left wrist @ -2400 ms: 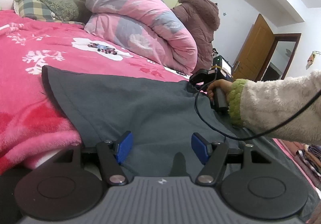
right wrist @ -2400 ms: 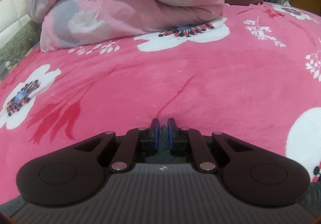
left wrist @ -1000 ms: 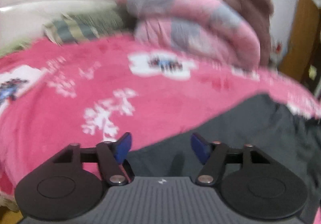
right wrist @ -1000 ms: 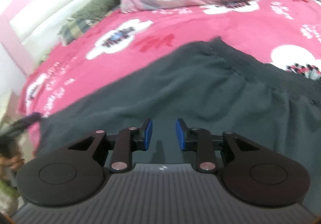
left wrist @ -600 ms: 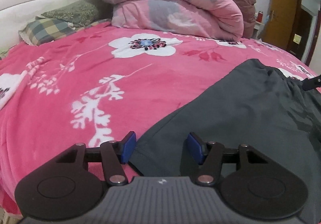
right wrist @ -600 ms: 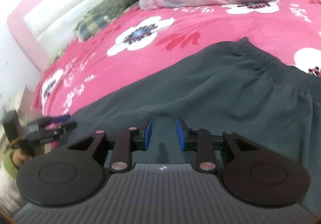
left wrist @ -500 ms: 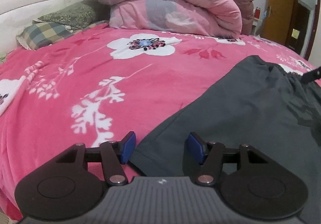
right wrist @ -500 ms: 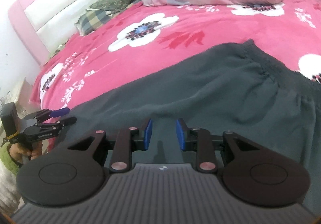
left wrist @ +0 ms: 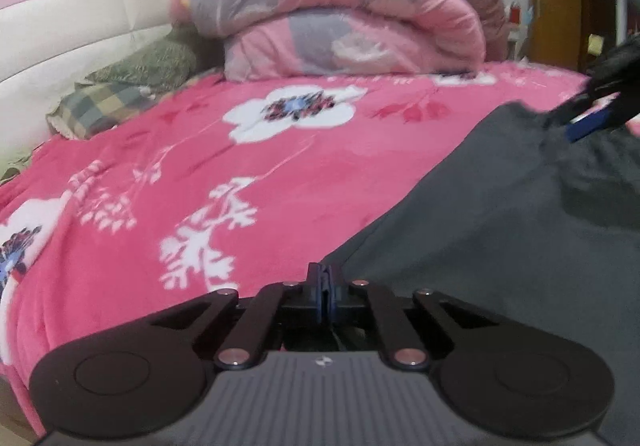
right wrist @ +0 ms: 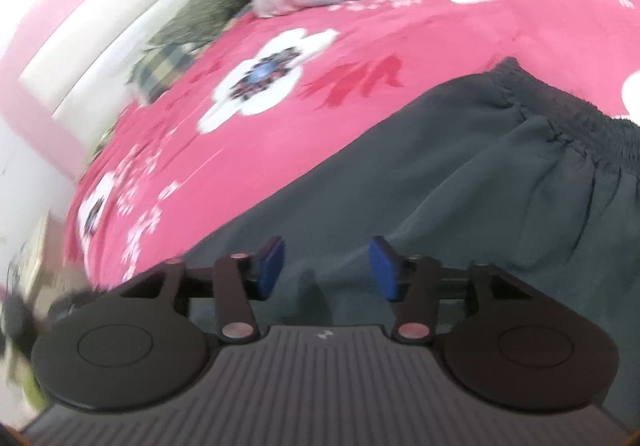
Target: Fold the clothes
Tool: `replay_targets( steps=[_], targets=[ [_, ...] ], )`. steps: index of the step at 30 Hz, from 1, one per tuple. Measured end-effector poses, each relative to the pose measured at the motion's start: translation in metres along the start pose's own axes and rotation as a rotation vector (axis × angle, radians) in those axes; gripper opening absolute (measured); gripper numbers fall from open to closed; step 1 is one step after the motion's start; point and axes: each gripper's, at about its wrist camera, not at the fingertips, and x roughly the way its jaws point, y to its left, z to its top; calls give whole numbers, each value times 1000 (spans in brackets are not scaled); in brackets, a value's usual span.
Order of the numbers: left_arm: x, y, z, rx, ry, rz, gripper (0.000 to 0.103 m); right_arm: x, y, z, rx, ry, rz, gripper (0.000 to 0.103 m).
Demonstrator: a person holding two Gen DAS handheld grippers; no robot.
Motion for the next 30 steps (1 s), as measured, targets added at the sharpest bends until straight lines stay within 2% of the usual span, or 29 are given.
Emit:
replay_targets(
  steps=[4, 8, 11, 15, 16, 18, 19, 20, 23, 30],
  targets=[
    [-40, -9, 5, -75, -120, -121, 3, 25, -13, 23, 125, 21, 3, 54],
    [-82, -27, 3, -122, -264, -336, 3, 48, -25, 42, 233, 18, 20, 61],
    [-98, -45, -2, -140, -307, -499, 3, 61, -34, 53, 295, 7, 16, 63],
    [-106, -70, -3, -155, -319, -668, 3, 73, -44, 56, 298, -13, -50, 62],
    [-107, -77, -3, -159, -315, -704, 3, 73, -47, 55, 300, -21, -50, 58],
    [-109, -91, -2, -154, -309, -757, 3, 72, -53, 54, 306, -39, -51, 37],
    [-110, -97, -1, -151, -305, -783, 3, 71, -58, 53, 310, -45, -58, 18],
    [-111, -103, 0, -149, -303, -806, 3, 68, -64, 52, 321, -56, -66, 9],
    [-114, -119, 4, -139, -299, -853, 3, 51, -79, 47, 309, -124, -73, 1],
    [-124, -170, 23, -85, -306, -975, 3, -23, -108, 36, 220, -253, -38, 1]
  ],
)
